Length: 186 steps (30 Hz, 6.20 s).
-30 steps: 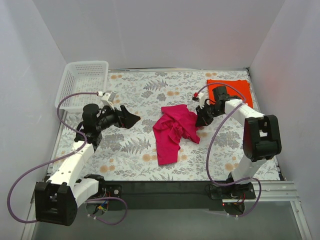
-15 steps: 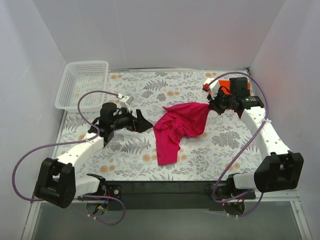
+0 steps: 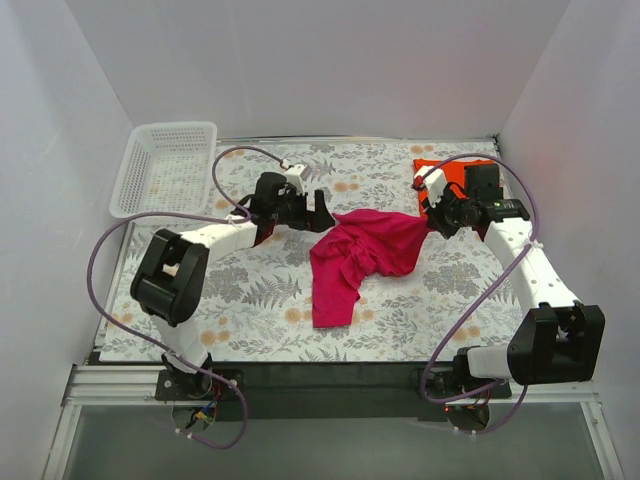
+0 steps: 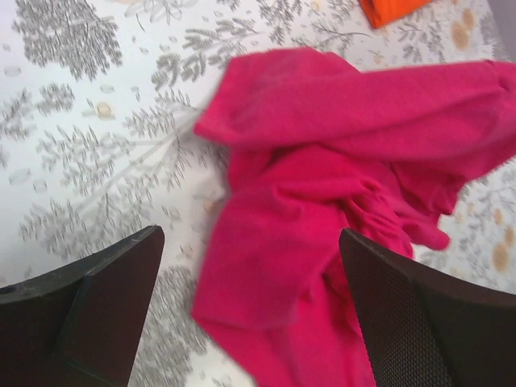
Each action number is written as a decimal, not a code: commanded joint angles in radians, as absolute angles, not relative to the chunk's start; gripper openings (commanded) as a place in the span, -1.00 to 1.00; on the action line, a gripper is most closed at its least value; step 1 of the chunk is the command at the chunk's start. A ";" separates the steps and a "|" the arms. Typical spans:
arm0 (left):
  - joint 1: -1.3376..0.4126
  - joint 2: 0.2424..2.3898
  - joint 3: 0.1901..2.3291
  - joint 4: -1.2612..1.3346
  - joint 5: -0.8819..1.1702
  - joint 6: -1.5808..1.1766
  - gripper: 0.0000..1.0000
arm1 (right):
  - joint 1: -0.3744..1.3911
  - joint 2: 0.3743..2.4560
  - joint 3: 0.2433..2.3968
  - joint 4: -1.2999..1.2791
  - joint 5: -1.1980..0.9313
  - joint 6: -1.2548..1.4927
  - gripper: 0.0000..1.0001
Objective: Fold and stack the t-shirts
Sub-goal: Flatten the tshirt out
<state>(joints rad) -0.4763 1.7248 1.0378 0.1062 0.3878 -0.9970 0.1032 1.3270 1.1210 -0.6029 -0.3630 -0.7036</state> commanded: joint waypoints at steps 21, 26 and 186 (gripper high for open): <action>-0.499 2.177 1.491 0.092 0.604 -0.733 -0.02 | 0.086 1.289 1.114 -0.575 -0.482 -0.664 -0.97; -0.506 2.166 1.514 0.098 0.603 -0.735 -0.99 | 0.084 1.278 1.118 -0.575 -0.483 -0.666 -0.97; -0.388 1.588 0.959 -0.476 0.048 -0.729 -1.00 | -0.002 1.526 1.229 -0.431 -0.581 -0.742 0.33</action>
